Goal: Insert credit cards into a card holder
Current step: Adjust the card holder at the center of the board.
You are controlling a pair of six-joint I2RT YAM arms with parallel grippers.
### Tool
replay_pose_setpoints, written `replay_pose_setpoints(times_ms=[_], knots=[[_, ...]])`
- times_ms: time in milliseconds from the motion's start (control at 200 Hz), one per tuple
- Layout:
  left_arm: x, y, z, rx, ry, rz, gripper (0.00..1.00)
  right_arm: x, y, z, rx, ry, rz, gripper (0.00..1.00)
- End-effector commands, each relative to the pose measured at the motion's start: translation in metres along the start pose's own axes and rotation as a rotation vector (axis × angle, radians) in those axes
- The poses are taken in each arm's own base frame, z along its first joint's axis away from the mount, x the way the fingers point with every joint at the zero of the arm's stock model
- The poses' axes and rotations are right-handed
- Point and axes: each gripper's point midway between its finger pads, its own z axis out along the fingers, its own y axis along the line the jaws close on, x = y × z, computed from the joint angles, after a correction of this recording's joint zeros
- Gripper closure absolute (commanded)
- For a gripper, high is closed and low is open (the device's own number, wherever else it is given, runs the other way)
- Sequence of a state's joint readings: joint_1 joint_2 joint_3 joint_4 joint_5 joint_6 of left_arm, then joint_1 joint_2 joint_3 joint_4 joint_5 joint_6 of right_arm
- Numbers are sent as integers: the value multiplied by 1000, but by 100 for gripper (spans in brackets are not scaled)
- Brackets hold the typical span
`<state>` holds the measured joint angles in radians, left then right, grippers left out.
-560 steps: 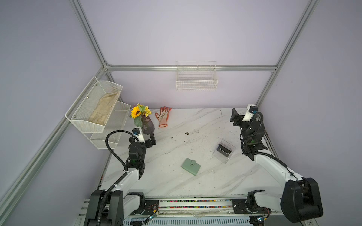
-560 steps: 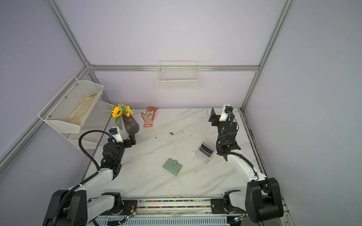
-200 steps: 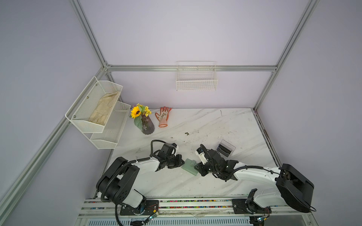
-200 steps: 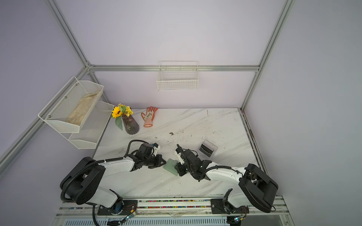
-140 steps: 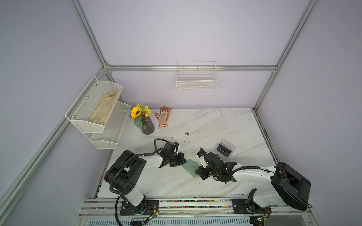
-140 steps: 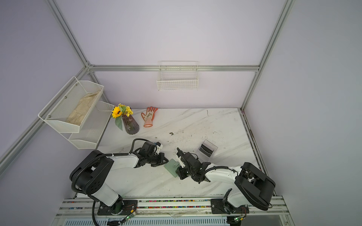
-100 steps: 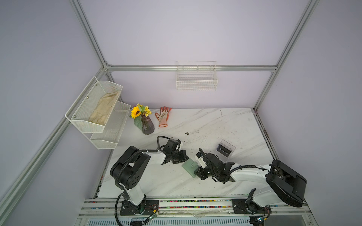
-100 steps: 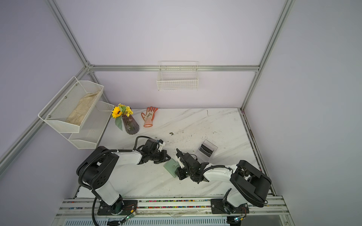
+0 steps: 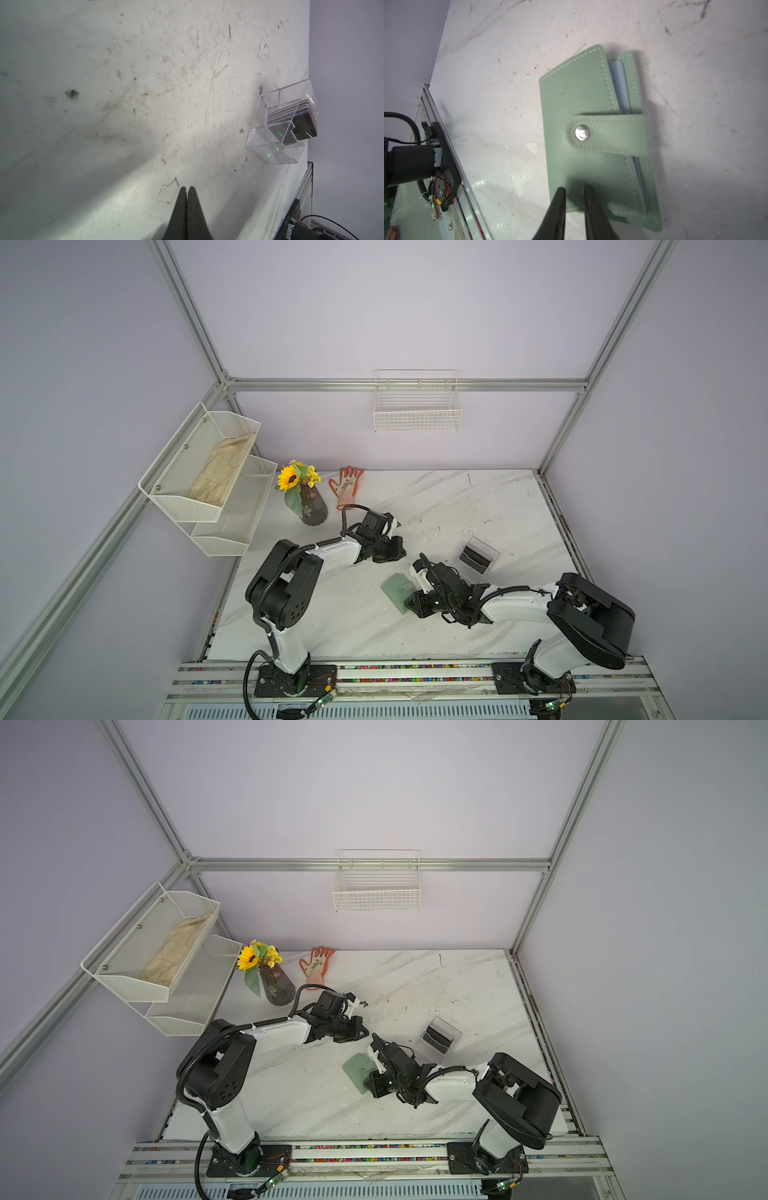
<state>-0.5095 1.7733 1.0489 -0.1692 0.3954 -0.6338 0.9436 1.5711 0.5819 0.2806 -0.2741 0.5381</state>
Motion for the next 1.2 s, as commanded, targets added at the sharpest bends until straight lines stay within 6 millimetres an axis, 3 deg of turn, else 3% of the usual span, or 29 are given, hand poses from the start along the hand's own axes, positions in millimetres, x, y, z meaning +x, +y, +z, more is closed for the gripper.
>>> replay_pose_setpoints(times_ms=[0,110,265,400,560,770,995,1115,1195], knots=[[-38,-21,-56,-45,-152,111,100,23,-24,21,89,92,99,78],[-24,-11,-75,-95,-164,98,100,24,-29,44,114,132,147,77],[16,24,-80,-173,-142,28,100,27,-38,62,147,157,187,79],[35,50,-86,-236,-154,-25,100,21,-38,57,162,132,190,80],[49,66,-69,-275,-57,-41,100,10,-37,40,199,92,189,80],[57,73,-57,-287,10,-47,100,-2,-39,16,218,36,203,80],[55,68,-48,-237,2,-58,100,-7,-36,10,222,25,190,80],[55,66,-41,-216,11,-72,100,-23,-32,6,252,7,130,79],[56,66,-37,-201,18,-80,100,-37,-23,4,259,1,82,73]])
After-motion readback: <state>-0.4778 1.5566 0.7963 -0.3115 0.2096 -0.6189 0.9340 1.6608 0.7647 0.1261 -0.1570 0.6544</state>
